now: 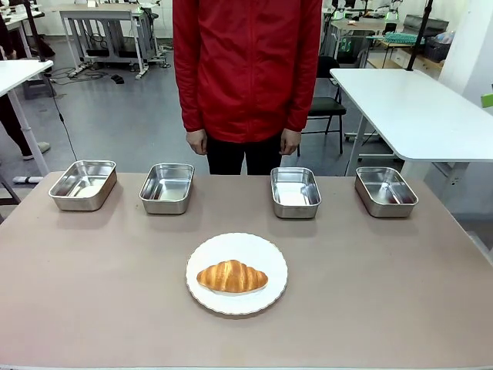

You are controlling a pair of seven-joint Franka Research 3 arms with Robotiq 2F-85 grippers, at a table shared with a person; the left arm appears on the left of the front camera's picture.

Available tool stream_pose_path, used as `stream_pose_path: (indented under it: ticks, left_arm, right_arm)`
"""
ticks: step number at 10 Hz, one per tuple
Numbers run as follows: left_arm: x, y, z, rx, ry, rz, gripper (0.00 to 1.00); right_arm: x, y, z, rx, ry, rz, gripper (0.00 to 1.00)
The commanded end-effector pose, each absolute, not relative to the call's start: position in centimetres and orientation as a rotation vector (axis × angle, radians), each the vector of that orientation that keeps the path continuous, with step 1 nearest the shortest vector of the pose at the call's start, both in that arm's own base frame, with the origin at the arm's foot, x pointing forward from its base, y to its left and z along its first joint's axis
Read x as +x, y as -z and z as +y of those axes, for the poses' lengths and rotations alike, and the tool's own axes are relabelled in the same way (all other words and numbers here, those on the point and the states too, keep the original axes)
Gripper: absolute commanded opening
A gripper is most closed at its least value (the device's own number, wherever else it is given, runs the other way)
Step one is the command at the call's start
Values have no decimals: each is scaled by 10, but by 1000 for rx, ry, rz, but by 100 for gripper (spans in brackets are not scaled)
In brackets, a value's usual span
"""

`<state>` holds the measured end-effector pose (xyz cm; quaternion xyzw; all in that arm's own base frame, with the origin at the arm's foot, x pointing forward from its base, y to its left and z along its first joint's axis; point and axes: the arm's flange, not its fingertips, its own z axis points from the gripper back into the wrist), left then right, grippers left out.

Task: Place the bread in the container.
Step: Place the Butter Roll into the Airtight Container indicated by the human.

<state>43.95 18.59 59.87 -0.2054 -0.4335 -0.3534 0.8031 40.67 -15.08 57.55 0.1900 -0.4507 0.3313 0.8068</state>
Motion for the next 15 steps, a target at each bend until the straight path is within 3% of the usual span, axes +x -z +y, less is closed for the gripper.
stream_pose_path:
  ticks: [1,15]
  left_arm:
    - [436,-598,181,-434,751,-911,100]
    - [439,-599,186,-440,757,-929,100]
  right_arm:
    - [404,-574,-153,415,-709,-1005,100]
    - [407,-576,-151,407,-709,-964,100]
